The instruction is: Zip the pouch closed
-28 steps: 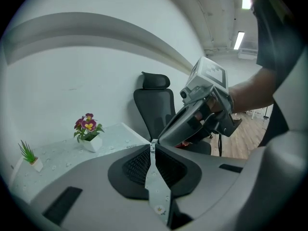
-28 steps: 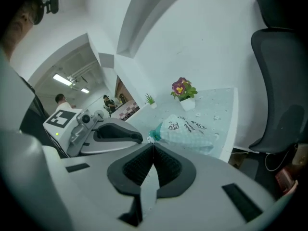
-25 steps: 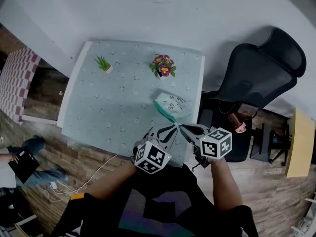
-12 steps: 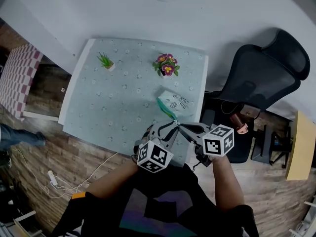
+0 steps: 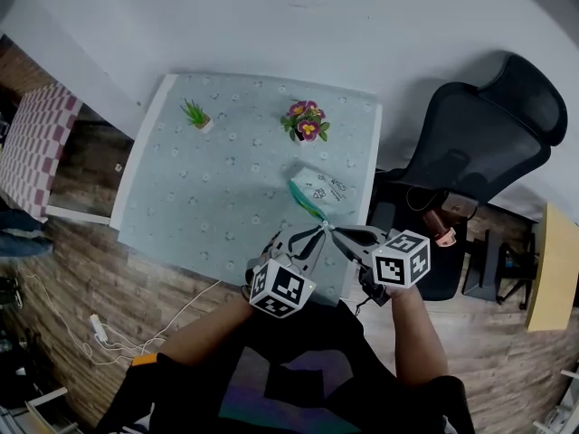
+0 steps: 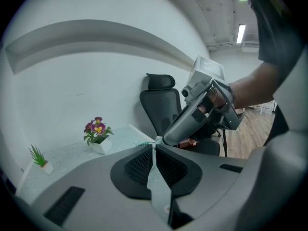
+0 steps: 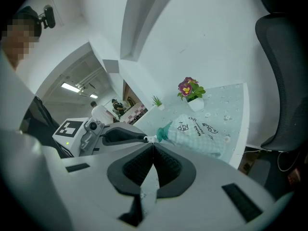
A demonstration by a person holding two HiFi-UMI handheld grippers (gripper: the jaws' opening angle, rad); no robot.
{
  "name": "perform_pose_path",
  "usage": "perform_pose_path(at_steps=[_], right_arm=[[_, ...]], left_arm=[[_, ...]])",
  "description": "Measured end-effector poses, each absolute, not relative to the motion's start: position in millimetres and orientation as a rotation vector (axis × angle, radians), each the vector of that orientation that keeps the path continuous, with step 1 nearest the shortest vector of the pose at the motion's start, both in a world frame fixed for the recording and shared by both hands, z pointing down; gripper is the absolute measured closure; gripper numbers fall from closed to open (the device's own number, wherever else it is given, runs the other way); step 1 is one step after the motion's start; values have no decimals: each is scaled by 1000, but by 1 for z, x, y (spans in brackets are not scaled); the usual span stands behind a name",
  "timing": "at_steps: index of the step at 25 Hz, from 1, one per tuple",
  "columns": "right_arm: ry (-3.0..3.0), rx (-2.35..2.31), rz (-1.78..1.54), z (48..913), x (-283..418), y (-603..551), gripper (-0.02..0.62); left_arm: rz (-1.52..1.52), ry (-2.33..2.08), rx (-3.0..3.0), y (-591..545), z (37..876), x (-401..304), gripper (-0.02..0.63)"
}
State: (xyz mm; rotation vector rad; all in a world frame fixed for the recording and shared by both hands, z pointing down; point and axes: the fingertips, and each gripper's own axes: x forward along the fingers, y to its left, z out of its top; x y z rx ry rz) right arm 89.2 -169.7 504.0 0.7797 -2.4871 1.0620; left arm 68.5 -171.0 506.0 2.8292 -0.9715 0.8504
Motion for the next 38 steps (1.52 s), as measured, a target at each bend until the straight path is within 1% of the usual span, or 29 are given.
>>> perform_pose_path(at_steps=[3,10,15,23,27,36,37,38], right_arm=[[-2480,778,1047,506,88,-165,575],[-2452,824,991,512,91,-159,575],[-2420,882,962,515,102,-157,577],[-2341,976,920,524,123,-153,577],[-2308,1011,906,528,128,-154,577],[-2098,1046,787,568,135,-149,573],[-2090,1052,800,571,135,-149,565],[-2088,1058,811,571,135,-149,538]], left_arm=[[846,-969,2822,-169,505,68,591],[849,-973,2792,-172,509,61,594],[862,-1061,2702,-197,520,38,594],[977,-1162,2526,-253,554,-5,594],[996,-1158,2497,-262,564,-12,591],[864,-1036,2380,-225,586,-4,591],[844,-1025,2360,-220,587,-5,591],[825,-1020,2346,-216,586,-7,591]])
